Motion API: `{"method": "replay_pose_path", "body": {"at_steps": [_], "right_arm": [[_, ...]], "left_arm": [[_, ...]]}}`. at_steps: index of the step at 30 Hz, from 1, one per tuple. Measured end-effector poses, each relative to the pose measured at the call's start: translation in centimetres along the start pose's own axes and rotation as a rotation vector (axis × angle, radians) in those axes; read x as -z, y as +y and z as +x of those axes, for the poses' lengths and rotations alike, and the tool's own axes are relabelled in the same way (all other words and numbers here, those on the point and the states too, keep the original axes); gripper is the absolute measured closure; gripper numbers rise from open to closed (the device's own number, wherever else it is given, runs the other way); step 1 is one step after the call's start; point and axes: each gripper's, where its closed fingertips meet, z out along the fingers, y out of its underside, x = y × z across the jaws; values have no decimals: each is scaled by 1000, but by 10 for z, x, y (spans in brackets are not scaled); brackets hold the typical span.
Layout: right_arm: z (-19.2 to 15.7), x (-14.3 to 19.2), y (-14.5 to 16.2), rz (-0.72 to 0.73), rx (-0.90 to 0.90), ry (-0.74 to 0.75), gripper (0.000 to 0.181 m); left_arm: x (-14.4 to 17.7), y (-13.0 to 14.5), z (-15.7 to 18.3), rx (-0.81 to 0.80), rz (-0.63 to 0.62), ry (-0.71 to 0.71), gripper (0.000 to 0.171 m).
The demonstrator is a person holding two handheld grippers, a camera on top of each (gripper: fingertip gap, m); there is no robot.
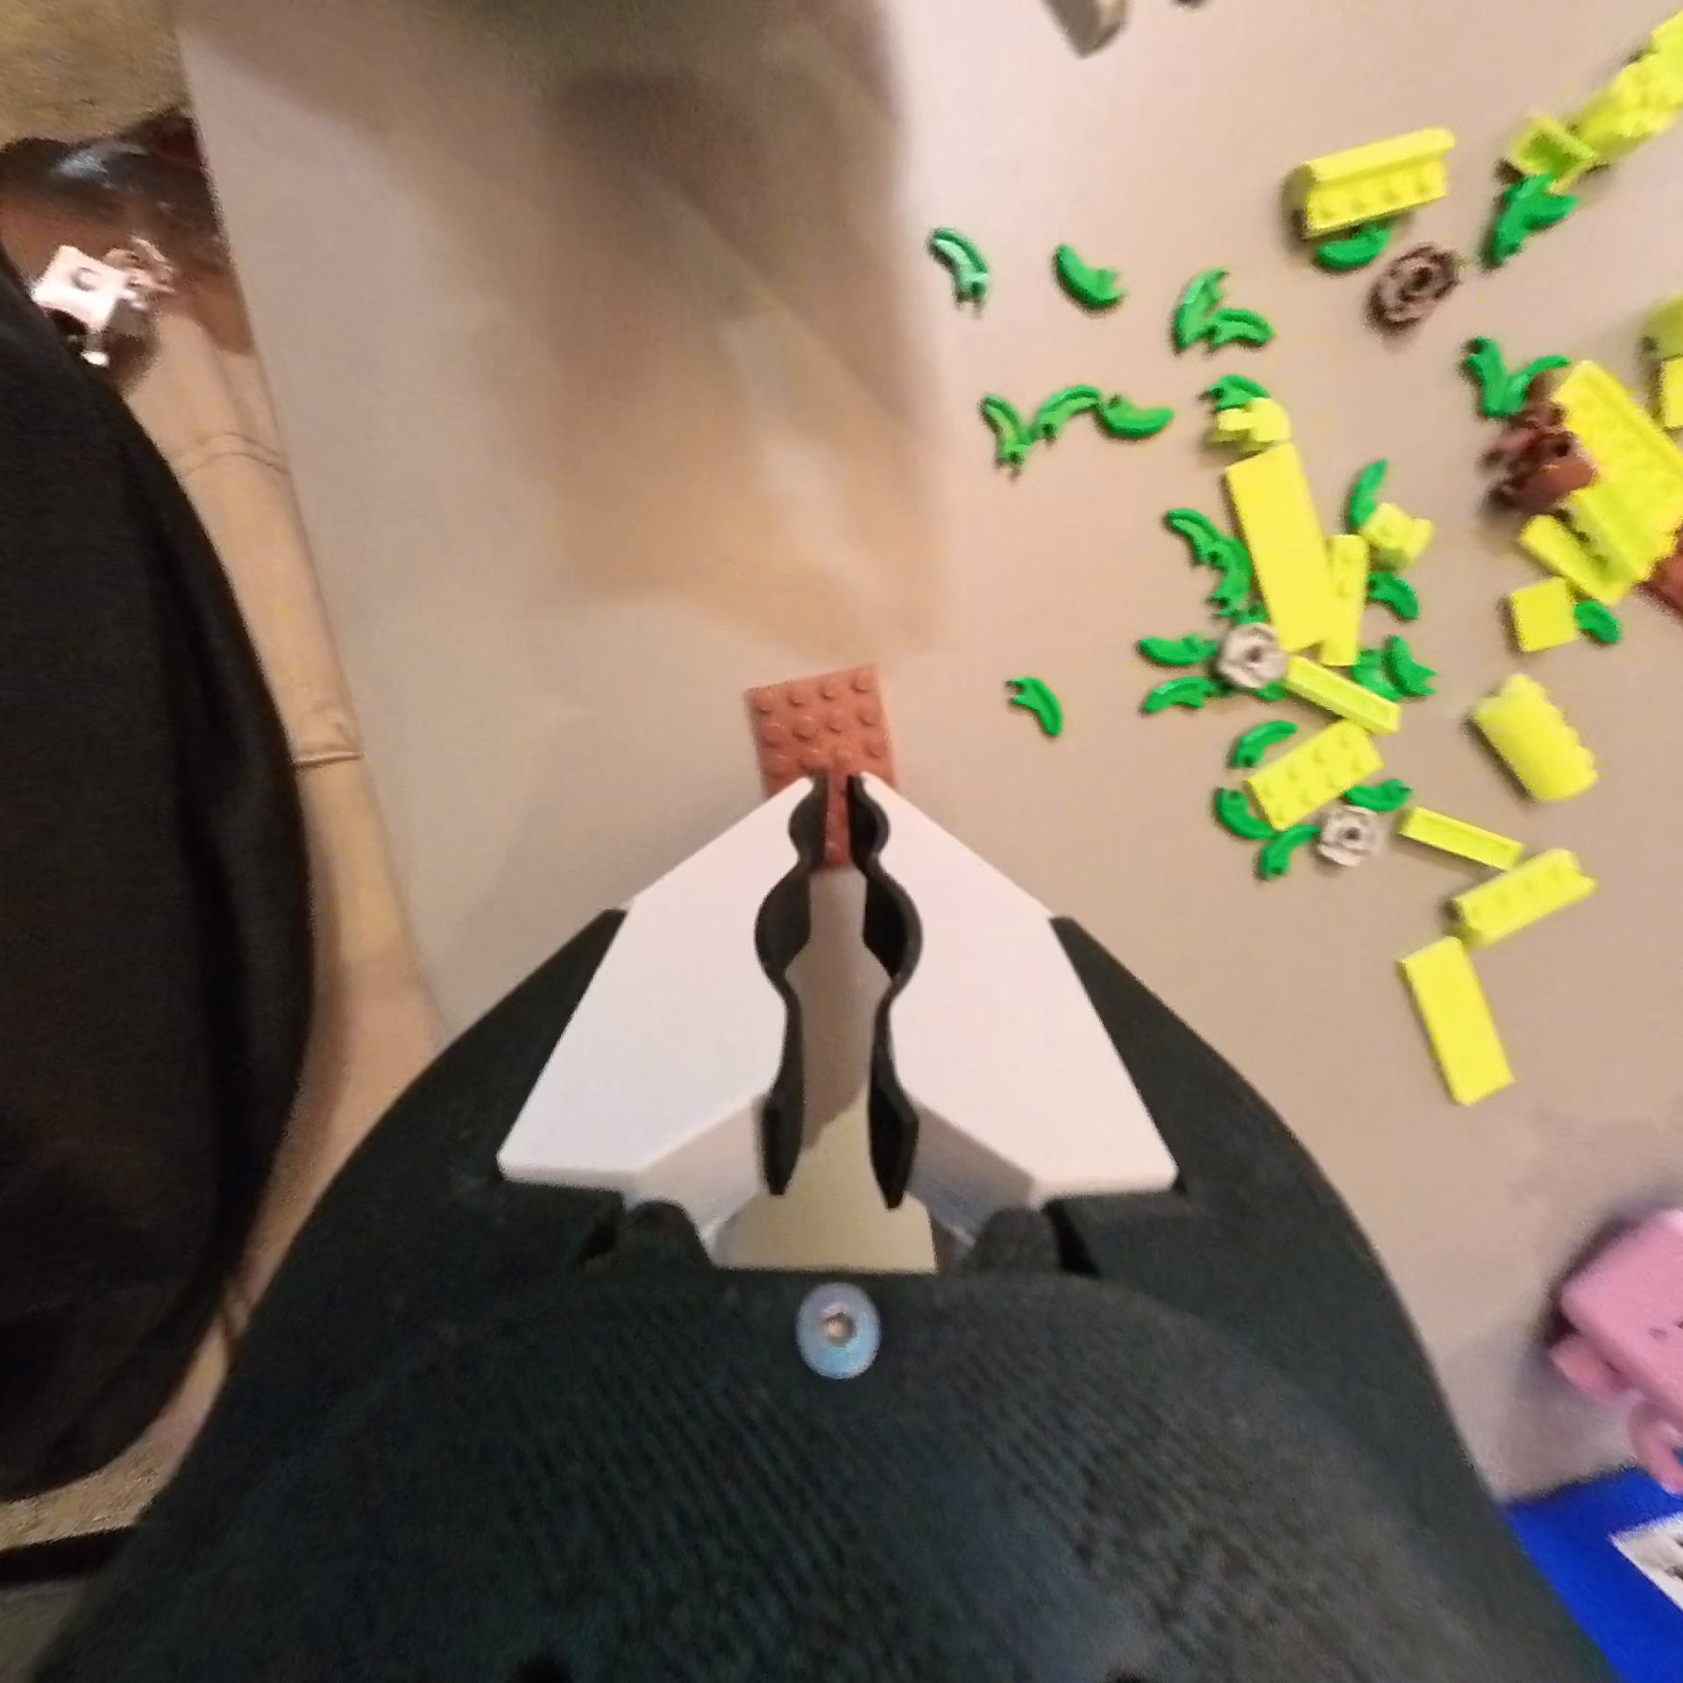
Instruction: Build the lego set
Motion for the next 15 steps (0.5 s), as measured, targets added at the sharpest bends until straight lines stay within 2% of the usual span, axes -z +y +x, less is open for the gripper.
{"method": "replay_pose_path", "body": {"at_steps": [6, 11, 15], "right_arm": [[56, 10, -5, 9, 3, 124, 172], [93, -7, -14, 6, -27, 55, 161], [101, -26, -15, -60, -24, 1, 158]], "left_arm": [[0, 0, 0, 3, -2, 4, 166], [0, 0, -1, 8, 1, 3, 166], [0, 0, -1, 14, 4, 5, 166]]}}
